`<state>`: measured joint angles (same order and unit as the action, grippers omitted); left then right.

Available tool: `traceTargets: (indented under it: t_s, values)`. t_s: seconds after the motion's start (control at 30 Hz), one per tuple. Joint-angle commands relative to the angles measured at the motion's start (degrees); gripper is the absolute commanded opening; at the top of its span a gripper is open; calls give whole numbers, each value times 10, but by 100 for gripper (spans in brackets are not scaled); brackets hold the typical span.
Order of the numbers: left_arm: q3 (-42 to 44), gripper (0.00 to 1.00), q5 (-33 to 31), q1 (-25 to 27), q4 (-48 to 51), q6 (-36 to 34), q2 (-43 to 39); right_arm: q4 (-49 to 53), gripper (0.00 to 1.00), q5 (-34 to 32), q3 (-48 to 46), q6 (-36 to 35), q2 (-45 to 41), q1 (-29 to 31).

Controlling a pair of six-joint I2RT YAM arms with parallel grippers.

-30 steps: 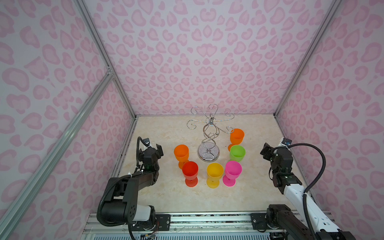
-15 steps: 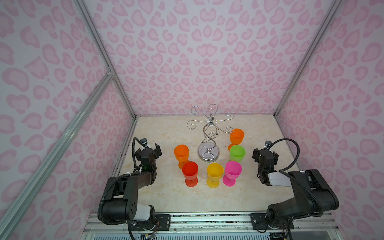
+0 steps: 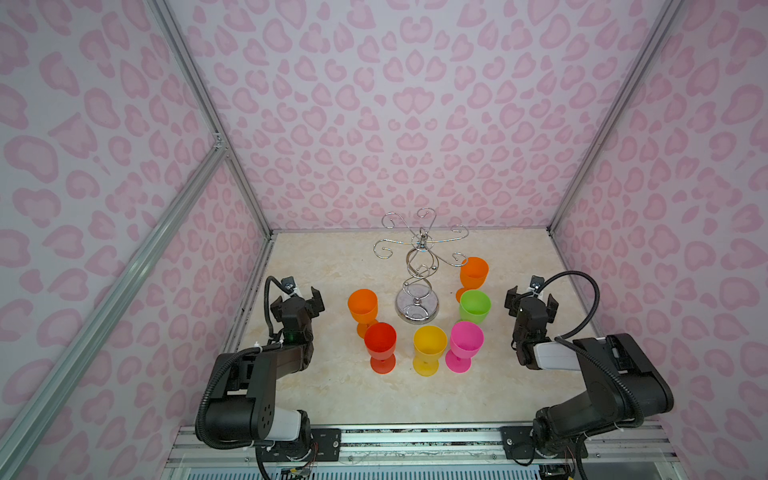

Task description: Take the wine glass off the wine glass rack

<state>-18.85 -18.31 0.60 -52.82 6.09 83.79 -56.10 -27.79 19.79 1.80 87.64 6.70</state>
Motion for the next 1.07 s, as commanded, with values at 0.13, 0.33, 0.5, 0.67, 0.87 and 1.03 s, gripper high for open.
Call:
traceTargets:
  t_s: [0.13,0.33,0.5,0.67,0.87,1.03]
  values:
    - [14,98,13,0,-68,-4,8,-69,100,42,-25,-5,24,-6]
    - [15,97,13,0,-58,-3,3,-79,100,38,-27,-7,26,-5]
    - [15,98,13,0,-59,-3,2,-100,100,36,-32,-12,33,-4]
    - [14,98,13,0,-59,-4,4,-94,100,37,-31,-10,30,-4]
    - [7,98,13,0,-52,-4,8,-97,100,36,-31,-11,31,-4]
    - [13,98,14,-1,-57,-4,5,-96,100,36,-32,-11,32,-4]
